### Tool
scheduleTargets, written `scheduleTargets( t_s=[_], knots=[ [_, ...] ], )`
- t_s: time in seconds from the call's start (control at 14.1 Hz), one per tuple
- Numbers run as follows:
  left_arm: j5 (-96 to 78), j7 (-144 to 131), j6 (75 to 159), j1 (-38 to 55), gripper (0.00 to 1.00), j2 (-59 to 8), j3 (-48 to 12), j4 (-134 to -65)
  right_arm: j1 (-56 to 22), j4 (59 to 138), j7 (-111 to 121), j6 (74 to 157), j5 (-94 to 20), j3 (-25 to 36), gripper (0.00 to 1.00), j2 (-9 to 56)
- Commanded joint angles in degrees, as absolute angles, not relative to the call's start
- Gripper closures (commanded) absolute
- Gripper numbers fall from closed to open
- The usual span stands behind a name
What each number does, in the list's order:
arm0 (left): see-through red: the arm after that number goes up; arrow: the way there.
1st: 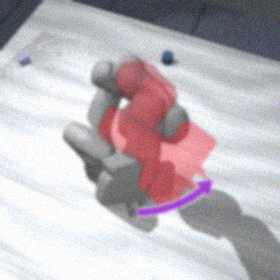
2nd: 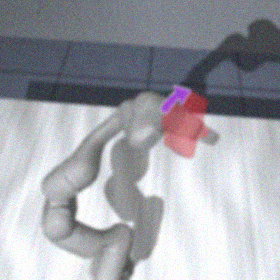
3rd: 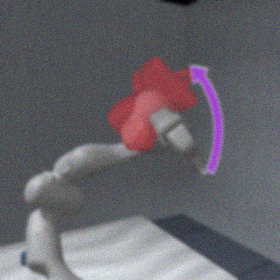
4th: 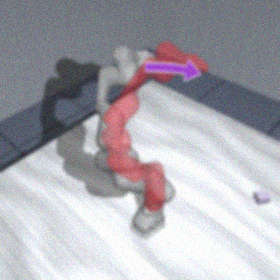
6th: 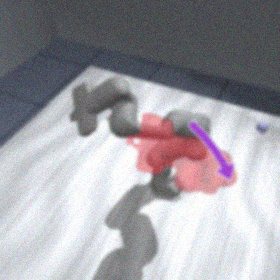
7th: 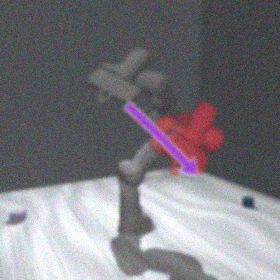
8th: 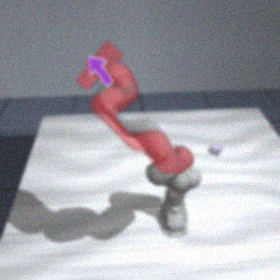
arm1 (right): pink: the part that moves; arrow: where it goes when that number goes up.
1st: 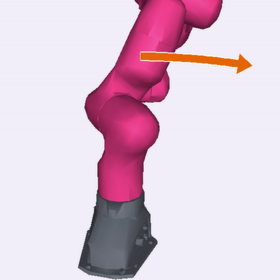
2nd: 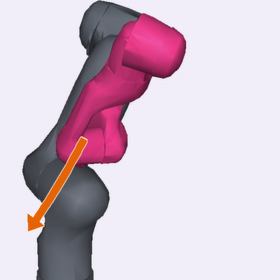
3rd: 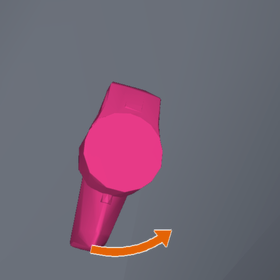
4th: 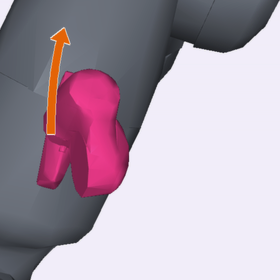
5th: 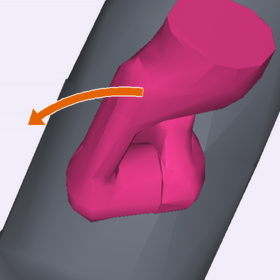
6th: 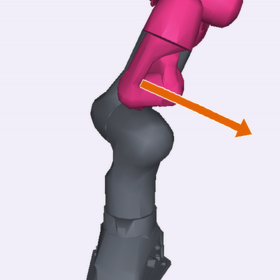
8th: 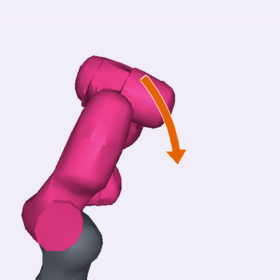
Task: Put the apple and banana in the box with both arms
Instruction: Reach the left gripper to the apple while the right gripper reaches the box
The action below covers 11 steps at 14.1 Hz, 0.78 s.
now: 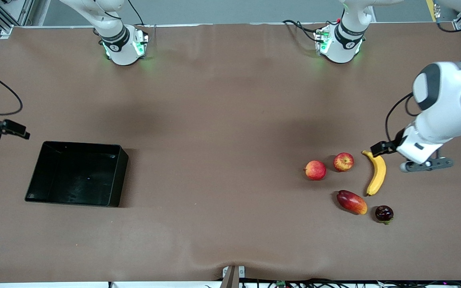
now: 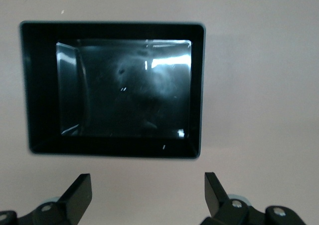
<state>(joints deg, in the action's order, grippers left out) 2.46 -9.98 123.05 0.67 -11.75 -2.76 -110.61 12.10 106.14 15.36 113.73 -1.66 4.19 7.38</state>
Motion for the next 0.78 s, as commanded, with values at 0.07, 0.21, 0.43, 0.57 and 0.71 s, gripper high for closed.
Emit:
scheduleTargets(
  t_s=[0.07, 0.21, 0.43, 0.57, 0.71],
  knots=[
    [1.6, -11.6, 131.6, 1.4, 0.00, -14.4, -3.1, -114.3, 13.8, 103.6, 20.2, 122.3, -0.8, 3.3, 0.00, 16.8],
    [1.6, -12.8, 134.2, 1.5, 0.00, -17.2, -4.3, -114.4, 14.8, 101.2, 22.1, 124.4, -0.9, 3.2, 0.00, 21.6],
    [1.3, -14.3, 138.3, 1.5, 0.00, -22.2, -5.8, -114.5, 16.3, 100.4, 22.2, 130.8, -1.0, 3.2, 0.00, 28.1],
    [1.3, -14.2, 140.0, 1.5, 0.00, -24.3, -5.9, -114.5, 17.0, 100.4, 22.2, 136.4, -1.1, 3.2, 0.00, 31.7],
    [1.3, -14.0, 140.4, 1.6, 0.00, -26.0, -5.9, -114.5, 17.7, 100.4, 22.1, 141.2, -1.5, 3.2, 0.00, 35.1]
  ],
)
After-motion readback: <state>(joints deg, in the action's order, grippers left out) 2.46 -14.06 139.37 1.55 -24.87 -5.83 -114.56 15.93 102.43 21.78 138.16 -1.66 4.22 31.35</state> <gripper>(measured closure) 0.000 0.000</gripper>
